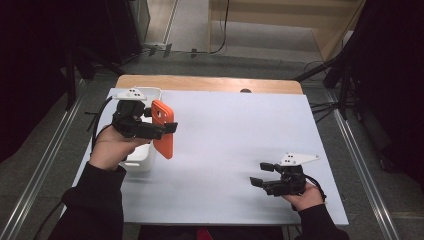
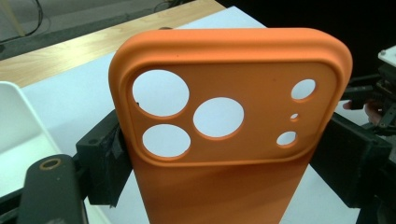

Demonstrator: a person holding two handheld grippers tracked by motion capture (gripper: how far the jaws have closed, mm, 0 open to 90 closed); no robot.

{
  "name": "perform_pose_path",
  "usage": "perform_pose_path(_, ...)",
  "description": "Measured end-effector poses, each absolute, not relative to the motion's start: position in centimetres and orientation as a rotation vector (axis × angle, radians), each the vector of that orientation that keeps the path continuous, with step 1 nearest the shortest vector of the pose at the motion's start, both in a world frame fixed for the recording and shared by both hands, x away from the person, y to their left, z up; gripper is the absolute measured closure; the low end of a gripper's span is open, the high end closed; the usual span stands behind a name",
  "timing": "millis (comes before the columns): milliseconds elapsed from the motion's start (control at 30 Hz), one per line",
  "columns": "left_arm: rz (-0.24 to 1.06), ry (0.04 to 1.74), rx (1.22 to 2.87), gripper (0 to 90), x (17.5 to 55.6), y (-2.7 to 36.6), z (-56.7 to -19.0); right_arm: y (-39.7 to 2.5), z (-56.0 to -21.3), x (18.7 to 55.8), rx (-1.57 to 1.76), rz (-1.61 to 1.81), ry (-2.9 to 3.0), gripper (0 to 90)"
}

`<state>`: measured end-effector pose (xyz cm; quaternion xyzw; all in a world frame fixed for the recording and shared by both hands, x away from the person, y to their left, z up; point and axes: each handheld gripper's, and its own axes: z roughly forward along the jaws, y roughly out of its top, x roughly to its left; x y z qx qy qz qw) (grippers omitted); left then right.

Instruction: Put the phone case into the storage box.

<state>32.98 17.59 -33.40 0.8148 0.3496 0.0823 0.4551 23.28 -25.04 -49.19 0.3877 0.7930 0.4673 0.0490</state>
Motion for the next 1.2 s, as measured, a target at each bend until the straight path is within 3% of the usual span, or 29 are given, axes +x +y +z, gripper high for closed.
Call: perform_pose_path(1200, 0.407, 1.085, 1.874, 15.5, 34.0, 22.3, -32.7, -24.8, -49.2, 23.2, 1.156, 1.414, 2.434, 25.6)
